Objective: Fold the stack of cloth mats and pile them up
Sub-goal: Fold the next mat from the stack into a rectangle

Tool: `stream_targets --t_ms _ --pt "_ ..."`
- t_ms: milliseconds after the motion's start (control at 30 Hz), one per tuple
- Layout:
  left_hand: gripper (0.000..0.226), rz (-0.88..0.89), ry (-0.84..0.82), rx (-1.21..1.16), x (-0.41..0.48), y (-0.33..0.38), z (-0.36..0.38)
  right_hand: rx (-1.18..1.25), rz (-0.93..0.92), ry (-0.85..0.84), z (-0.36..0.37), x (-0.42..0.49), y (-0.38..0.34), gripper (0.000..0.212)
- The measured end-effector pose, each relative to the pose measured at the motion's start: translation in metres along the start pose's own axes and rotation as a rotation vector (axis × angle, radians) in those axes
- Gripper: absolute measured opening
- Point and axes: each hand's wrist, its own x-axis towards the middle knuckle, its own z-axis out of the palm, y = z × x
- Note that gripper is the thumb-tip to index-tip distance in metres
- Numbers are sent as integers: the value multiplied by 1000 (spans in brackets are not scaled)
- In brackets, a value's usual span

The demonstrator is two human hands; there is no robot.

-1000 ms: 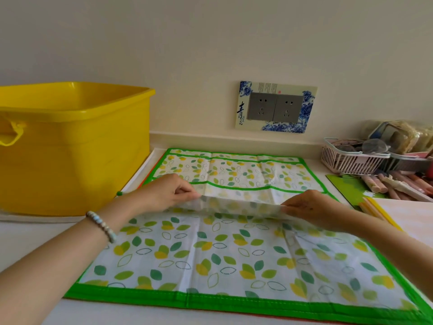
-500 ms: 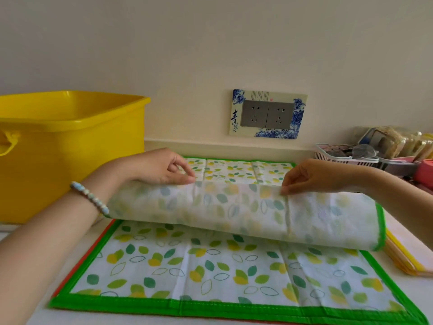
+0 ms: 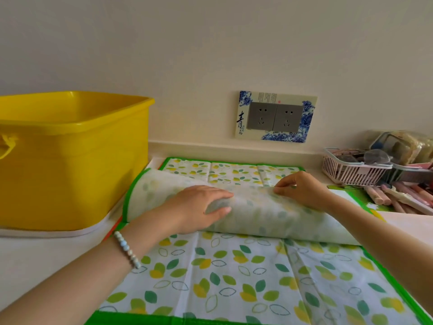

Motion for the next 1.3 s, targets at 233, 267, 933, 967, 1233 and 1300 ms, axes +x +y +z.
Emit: stream_targets --t_ms 233,267,933,967,1233,1300 --pt "56 -73 -118 33 16 -14 31 -58 77 -20 27 19 8 21" --pt "56 -78 -129 31 18 -16 35 -55 87 -17 30 21 9 22" --pt "66 -139 -146 -6 24 -29 70 -46 -8 3 116 -5 -65 45" --pt "66 -138 -147 7 24 -29 70 -88 -14 -3 120 -7 -65 46" --pt "95 -138 -155 57 22 -31 71 -172 -9 -79 121 -14 -51 50" --pt "104 -136 -154 45 21 -30 70 -198 7 -93 113 -18 -38 52"
